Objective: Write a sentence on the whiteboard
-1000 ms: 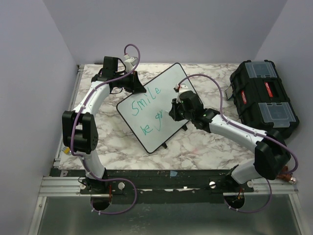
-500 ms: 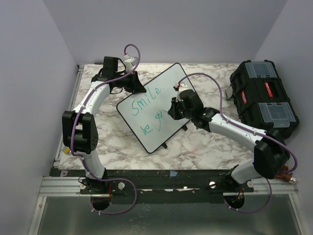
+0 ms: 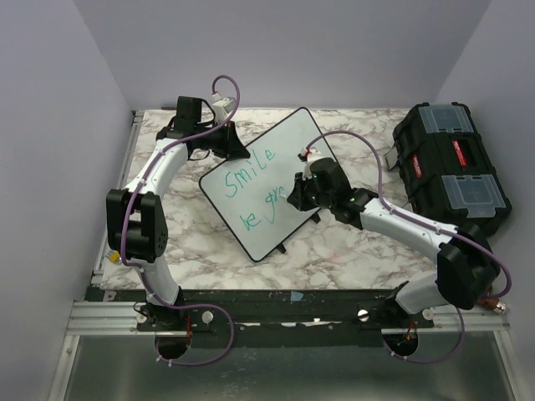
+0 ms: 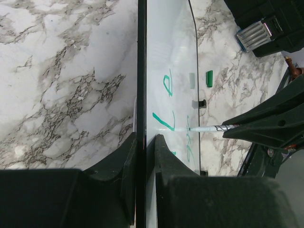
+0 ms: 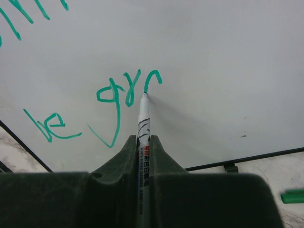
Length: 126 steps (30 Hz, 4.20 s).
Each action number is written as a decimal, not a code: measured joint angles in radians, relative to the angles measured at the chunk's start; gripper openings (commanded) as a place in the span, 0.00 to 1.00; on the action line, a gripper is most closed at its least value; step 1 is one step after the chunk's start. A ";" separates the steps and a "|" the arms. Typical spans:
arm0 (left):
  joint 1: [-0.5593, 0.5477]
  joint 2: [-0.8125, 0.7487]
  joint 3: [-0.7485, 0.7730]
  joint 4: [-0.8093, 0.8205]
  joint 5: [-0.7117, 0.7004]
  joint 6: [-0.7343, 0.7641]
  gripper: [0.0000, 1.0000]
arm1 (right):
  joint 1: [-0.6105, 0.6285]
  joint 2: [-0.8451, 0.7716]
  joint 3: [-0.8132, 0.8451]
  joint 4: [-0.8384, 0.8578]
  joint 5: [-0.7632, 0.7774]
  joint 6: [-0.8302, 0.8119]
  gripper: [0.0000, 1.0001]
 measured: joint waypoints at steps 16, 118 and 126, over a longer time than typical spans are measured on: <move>0.000 0.000 0.000 0.001 0.001 0.000 0.00 | 0.002 -0.003 0.010 -0.042 0.101 0.013 0.01; 0.001 -0.001 0.000 0.000 0.006 0.001 0.00 | 0.002 0.061 0.118 -0.058 0.229 0.015 0.01; 0.001 -0.001 0.000 0.000 0.006 0.001 0.00 | 0.002 0.076 0.150 -0.087 0.256 0.008 0.01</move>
